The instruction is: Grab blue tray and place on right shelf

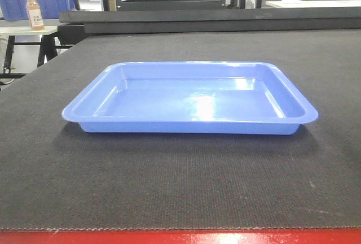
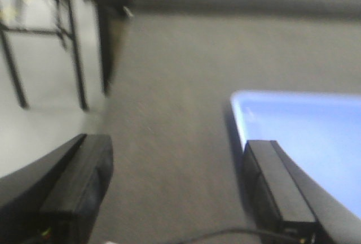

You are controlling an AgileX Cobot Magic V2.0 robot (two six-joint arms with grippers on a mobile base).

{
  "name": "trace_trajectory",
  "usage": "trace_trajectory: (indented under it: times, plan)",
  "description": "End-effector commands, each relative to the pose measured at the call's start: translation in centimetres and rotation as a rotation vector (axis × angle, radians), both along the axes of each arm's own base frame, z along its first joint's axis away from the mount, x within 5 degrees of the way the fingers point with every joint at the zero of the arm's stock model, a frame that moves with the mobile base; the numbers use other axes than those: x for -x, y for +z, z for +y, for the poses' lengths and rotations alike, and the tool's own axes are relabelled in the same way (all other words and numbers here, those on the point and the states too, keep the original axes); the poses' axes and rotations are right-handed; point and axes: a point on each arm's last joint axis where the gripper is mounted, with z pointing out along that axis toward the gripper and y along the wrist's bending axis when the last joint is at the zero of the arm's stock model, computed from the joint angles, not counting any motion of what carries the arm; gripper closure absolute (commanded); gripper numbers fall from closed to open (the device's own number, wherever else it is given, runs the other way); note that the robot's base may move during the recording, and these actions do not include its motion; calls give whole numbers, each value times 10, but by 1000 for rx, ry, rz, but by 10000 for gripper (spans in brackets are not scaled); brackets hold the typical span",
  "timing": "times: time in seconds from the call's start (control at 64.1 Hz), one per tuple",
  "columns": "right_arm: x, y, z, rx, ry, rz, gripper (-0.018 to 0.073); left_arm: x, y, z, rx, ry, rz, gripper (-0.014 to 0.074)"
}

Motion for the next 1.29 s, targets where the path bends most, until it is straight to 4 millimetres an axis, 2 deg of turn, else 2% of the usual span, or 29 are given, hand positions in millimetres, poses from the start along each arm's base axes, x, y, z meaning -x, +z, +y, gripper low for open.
trace_trajectory:
  times: [0.0,0.156,0.296,0.437,0.671,0.811,0.936,1.076,1.279]
  plan:
    - [-14,24,8,-10,61,-39,-50,-15,21,-15,-34,-109,-2,194]
    - [-48,29,39,18,236,169,-50,-48,29,-50,-77,-272,122,194]
    - [-88,24,66,29,302,409,-50,-86,28,-77,-91,-311,266,194]
    - [-131,27,75,-3,225,584,-50,-135,22,-95,-57,-248,459,194]
    - [-175,30,74,18,15,682,-50,-200,9,-118,-106,-148,643,195]
    - [-200,20,81,34,2,719,-50,-230,0,-129,-143,-120,748,195]
    - [-221,2,89,33,12,723,-50,-251,-11,-139,-164,-115,805,195]
    - [-238,-22,95,35,11,765,-50,-267,-25,-146,-167,-114,813,195]
    - [-256,-59,101,59,2,858,-50,-282,-58,-151,-173,-94,875,195]
